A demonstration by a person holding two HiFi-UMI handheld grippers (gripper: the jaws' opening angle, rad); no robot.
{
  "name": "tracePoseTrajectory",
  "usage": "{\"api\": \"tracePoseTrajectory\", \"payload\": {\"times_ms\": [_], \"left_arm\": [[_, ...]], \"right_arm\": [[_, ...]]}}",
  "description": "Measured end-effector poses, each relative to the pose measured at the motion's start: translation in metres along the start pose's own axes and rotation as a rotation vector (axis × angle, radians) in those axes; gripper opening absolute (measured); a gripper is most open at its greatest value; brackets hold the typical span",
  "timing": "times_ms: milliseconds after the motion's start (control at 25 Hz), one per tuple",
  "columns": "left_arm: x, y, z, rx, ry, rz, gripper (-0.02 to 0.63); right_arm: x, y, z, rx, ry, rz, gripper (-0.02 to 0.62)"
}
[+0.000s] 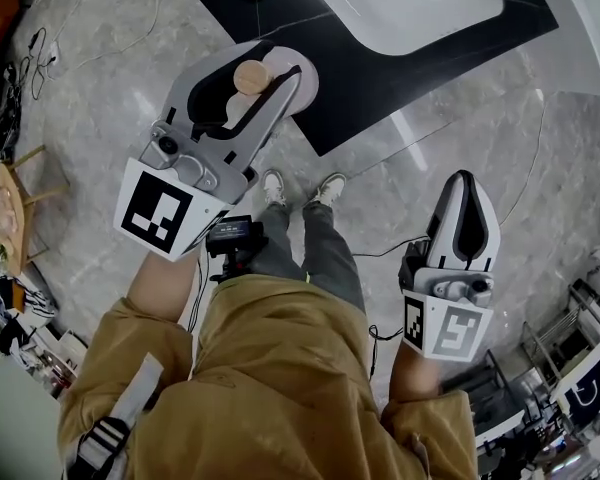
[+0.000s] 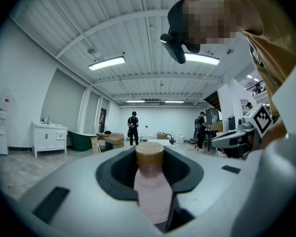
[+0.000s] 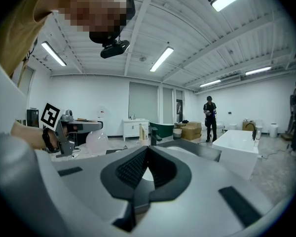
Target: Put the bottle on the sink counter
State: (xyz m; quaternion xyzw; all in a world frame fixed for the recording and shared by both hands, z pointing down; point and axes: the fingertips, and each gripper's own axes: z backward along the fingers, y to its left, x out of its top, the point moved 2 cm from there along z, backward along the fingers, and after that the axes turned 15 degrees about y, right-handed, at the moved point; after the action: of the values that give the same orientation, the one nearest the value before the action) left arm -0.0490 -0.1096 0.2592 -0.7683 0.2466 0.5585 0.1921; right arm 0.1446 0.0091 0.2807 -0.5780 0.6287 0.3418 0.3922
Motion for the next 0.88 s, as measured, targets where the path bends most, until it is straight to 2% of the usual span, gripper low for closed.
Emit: {"api": "tracePoseTrajectory", "payload": {"times_ms": [320, 880], "left_arm": [[-0.011, -0.001, -0.005, 0.0, 0.025, 0.028, 0.126], [-0.047, 0.009, -0.039, -0.01, 0.045, 0.036, 0.126]], "right_arm": [[0.0, 0.007, -0.007, 0.018, 0.02, 0.012, 0.005], [-0.024, 0.003, -0.032, 0.019, 0.071, -0.004, 0.005]]}}
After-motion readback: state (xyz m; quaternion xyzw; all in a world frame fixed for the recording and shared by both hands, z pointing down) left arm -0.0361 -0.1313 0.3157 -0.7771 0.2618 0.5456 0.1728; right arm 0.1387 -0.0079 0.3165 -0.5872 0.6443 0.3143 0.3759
